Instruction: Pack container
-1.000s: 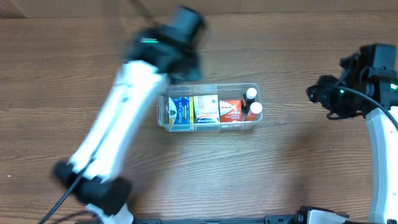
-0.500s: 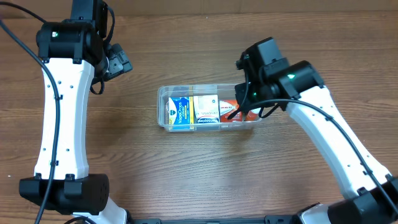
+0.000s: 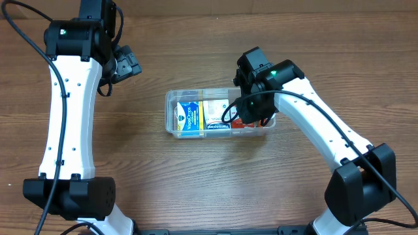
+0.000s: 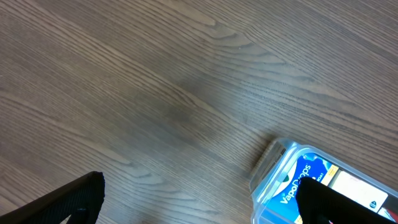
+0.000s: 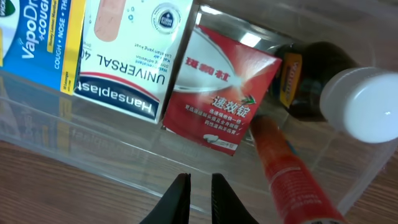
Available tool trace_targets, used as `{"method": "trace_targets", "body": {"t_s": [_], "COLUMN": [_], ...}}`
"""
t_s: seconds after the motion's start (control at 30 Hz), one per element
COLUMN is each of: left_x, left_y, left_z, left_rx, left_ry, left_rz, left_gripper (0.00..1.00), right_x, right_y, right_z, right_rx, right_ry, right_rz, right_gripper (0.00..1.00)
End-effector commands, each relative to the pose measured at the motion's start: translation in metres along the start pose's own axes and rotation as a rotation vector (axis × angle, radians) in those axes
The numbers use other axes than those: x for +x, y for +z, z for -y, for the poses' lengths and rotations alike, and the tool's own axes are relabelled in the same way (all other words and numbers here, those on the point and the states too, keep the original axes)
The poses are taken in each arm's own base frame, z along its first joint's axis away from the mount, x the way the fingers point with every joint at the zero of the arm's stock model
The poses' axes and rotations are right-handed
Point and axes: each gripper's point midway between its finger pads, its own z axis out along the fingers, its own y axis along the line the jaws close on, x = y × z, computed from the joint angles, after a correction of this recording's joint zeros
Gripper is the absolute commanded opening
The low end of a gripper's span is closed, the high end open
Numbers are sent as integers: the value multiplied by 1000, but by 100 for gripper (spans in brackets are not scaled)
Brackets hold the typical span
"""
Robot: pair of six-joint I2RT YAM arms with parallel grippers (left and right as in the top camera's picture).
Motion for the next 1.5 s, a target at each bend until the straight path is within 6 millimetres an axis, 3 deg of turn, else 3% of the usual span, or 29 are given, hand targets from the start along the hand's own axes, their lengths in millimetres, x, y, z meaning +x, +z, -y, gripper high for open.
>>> {"method": "trace_targets", "body": {"t_s": [0.0,0.33,0.47,0.77,1.2,1.47], "left_x": [0,1,-1,-1,-3,-3], "left_y": [5,5,5,5,5,5], "left_z": [0,4,5,7,7,7], "left_rx": [-3,16,20,29,32,32], "left_ry": [14,13,12,10,9,10], "left_rz": [-12,-17,-11,-10,-4,-3], "left_gripper": [100,100,100,100,100,100], "right_x": [9,1,12,8,6,8], "right_y": [10,18,30,34,37,52], "right_z": [-8,-11,-5,-4,-22,-22], "right_rx": [-2,-3,24,32,58,56], "right_ry": [-50,-136,-241,-319,-438,-495], "right_rz": [-20,16,-16,0,15,-23], "right_gripper": [14,14,8,7,6,4]}}
